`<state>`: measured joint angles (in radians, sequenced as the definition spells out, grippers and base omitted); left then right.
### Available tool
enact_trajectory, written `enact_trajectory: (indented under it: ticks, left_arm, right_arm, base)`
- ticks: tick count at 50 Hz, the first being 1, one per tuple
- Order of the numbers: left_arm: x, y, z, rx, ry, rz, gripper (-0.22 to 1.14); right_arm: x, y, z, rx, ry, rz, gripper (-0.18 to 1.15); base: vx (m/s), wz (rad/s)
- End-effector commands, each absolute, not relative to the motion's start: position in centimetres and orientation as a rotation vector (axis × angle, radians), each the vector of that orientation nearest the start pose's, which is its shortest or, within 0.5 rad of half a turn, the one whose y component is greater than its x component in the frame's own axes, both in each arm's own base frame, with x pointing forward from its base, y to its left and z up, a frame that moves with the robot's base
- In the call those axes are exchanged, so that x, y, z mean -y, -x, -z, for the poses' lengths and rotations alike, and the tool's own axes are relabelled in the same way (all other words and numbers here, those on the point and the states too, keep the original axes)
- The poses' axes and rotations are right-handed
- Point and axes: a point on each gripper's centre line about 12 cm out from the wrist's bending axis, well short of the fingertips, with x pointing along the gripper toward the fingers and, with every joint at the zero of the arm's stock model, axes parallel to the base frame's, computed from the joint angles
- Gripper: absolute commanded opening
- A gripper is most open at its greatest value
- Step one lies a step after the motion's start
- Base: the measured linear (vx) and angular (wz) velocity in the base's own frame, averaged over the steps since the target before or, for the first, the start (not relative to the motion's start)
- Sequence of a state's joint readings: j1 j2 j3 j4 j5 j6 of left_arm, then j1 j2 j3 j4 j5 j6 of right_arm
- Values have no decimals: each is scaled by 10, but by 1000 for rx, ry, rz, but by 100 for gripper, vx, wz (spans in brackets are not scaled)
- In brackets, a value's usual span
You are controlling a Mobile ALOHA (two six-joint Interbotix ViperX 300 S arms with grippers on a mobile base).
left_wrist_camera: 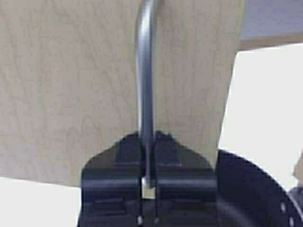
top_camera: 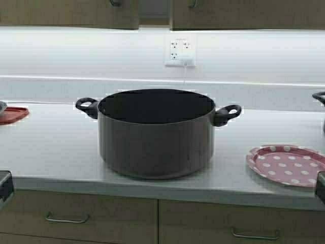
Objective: Open the cabinet, put the pot inside, then close it
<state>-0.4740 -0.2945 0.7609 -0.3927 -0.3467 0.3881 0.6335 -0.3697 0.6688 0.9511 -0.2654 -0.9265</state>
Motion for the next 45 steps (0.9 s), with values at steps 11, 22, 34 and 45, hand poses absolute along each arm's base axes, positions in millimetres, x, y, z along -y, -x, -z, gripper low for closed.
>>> enact_trajectory:
  ticks: [11, 22, 34, 45]
  left_arm:
    - [106, -297, -325, -83, -108, 310, 3]
    - [89, -298, -328, -92, -120, 265, 3]
    - [77, -308, -319, -119, -173, 230, 45]
    - [66, -274, -302, -159, -165, 230, 106]
  right_arm:
    - [-115, -284, -346, -123, 94, -361, 7]
    - [-88, -287, -340, -163, 115, -308, 7]
    - [-88, -282, -347, -199, 64, -356, 75]
    - [-79, -250, -348, -184, 44, -371, 101]
  base:
    - [-14, 2]
    - [-17, 4]
    - [-12, 4]
    - [-2, -3]
